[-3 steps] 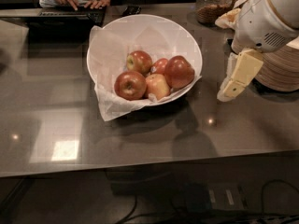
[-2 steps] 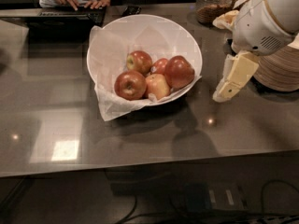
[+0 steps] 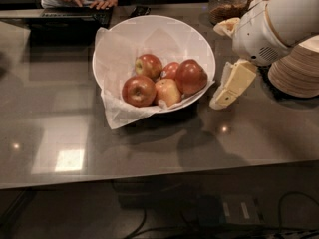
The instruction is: Pick apple from white bowl
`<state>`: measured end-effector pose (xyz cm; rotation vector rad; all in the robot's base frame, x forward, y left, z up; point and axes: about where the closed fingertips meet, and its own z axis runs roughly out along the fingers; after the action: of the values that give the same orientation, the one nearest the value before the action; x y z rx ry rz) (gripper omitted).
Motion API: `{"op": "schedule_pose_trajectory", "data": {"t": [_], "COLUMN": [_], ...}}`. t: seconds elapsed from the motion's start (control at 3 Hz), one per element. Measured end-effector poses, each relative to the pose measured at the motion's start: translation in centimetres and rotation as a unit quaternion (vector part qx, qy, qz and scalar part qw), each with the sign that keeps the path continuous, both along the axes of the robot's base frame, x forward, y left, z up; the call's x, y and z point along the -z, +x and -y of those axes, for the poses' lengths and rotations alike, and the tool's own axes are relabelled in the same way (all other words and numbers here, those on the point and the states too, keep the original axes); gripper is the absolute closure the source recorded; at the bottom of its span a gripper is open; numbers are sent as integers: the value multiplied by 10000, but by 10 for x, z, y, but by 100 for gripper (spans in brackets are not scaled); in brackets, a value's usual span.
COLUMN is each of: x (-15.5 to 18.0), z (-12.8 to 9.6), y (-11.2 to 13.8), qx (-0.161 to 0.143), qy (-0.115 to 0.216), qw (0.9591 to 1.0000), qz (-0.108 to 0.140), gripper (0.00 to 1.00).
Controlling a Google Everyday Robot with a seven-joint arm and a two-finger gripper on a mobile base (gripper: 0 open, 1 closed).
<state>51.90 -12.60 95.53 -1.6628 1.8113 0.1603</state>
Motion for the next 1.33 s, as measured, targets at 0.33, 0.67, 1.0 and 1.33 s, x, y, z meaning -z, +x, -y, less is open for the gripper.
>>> {"op": "schedule_pose_trajectory", "data": {"t": [0.33,0.67,1.0,1.33], "x": [6,12,15,18], "z": [-7,-11,-16,-21], "y": [6,12,19,25], "qx": [-55,-93,-130,-196], "qy": [122,208,270,319], "qw": [9999,9997,9996,9993], "qz": [-1,-3,-2,-3], "gripper": [9,22,29,35]}}
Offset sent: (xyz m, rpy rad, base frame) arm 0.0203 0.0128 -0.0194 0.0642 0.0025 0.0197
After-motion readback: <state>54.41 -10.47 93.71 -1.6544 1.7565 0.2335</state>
